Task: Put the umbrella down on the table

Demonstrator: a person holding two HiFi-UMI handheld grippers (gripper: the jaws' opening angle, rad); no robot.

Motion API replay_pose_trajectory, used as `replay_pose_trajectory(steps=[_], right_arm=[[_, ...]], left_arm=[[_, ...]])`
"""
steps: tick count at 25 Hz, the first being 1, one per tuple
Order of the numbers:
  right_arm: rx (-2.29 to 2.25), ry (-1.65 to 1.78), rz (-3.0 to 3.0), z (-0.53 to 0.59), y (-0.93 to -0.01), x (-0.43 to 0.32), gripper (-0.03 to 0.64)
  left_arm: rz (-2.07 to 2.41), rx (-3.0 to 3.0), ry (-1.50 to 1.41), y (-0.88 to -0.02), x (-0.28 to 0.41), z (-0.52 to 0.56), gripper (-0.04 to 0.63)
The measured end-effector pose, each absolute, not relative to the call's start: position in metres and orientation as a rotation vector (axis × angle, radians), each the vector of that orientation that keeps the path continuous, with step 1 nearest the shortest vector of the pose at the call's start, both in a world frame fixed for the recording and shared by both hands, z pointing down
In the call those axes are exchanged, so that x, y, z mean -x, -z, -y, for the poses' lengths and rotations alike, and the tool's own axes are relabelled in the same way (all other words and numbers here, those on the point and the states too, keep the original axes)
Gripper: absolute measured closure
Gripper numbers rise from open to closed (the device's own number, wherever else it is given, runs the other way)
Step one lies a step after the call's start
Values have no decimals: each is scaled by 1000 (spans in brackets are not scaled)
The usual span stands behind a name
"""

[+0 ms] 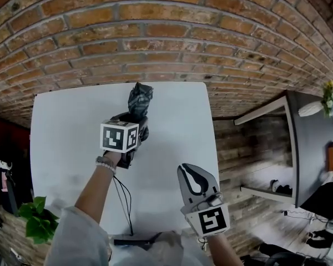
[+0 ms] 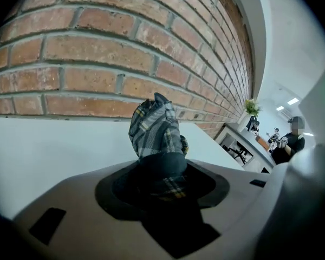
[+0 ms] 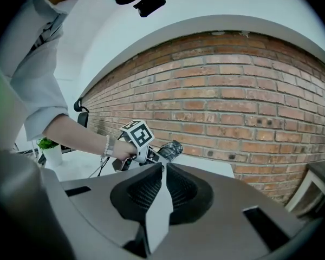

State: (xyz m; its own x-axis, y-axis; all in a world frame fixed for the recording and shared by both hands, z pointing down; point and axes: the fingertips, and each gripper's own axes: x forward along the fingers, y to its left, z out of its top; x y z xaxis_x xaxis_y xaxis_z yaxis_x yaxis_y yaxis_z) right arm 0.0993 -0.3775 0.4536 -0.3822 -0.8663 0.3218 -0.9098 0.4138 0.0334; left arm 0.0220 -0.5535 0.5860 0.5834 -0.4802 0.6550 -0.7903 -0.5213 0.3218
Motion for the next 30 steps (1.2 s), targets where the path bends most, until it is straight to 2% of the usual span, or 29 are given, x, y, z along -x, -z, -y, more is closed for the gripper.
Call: replay_pose_trajectory(steps=[6,12,22,25,30], right_arm=[[-1540,-235,2386,385,-458,-98,560],[-1523,-234,2397,385,-458,-93,560],[-1502,-200,2432,368,-440,-88,560],[-1508,-179,2455,359,-425,-84,560],[-1499,-121,2502,342,-401,-74,560]], left_arm=[[910,-2122,-684,-603,-26,557,348],[904,-2145,-675,-600,-28,555,298],[1012,-2249,-503,-542,-6,547,293],[1076,-2341,-482,-509,-2,533,362],[1219,-2533,-544,-457,4,495,523]])
